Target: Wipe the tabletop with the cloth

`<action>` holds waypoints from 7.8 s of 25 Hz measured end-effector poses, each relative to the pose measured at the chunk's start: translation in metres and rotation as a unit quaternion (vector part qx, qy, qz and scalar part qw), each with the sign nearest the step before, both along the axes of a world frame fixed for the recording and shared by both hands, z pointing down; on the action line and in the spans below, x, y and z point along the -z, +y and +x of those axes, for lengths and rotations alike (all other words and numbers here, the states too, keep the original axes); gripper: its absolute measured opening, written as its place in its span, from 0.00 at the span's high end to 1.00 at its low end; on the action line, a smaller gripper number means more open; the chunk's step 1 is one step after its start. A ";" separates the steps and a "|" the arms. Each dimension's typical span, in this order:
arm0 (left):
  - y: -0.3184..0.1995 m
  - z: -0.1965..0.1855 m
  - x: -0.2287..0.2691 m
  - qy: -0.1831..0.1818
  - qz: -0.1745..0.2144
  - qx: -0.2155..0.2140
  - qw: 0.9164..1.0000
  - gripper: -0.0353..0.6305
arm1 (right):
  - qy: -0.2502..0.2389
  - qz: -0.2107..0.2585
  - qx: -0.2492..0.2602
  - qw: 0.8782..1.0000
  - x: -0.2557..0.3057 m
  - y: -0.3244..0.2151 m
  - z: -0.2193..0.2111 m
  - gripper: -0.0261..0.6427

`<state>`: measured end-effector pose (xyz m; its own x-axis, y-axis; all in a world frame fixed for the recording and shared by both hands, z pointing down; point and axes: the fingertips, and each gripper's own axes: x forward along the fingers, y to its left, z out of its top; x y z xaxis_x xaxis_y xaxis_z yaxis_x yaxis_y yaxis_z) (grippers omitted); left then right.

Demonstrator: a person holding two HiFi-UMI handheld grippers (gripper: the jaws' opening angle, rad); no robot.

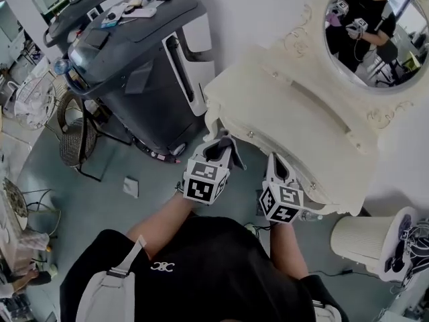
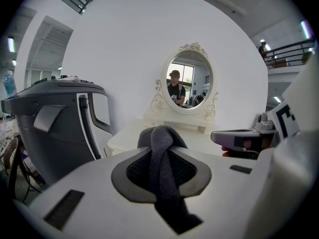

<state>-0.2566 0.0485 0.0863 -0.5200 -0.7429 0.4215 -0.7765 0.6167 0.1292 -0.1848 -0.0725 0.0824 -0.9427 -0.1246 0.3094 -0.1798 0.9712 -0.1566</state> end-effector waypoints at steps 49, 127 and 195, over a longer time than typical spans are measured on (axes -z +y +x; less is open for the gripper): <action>-0.004 -0.288 -0.253 -0.201 0.044 -0.050 0.977 0.85 | -0.119 -0.007 -0.067 0.991 -0.319 0.070 -0.180 0.96; -0.280 0.045 -0.223 -0.250 0.146 -0.332 0.898 0.85 | -0.151 0.010 -0.359 0.921 -0.339 -0.054 0.131 0.96; -0.457 0.368 -0.227 -0.250 0.166 -0.466 0.832 0.85 | -0.194 -0.043 -0.421 0.885 -0.407 -0.225 0.284 0.96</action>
<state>0.1113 -0.4084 0.3138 0.2988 -0.9542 0.0162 -0.9057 -0.2889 -0.3102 0.0990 -0.2977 0.4891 -0.5646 -0.8250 0.0242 -0.7501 0.5006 -0.4320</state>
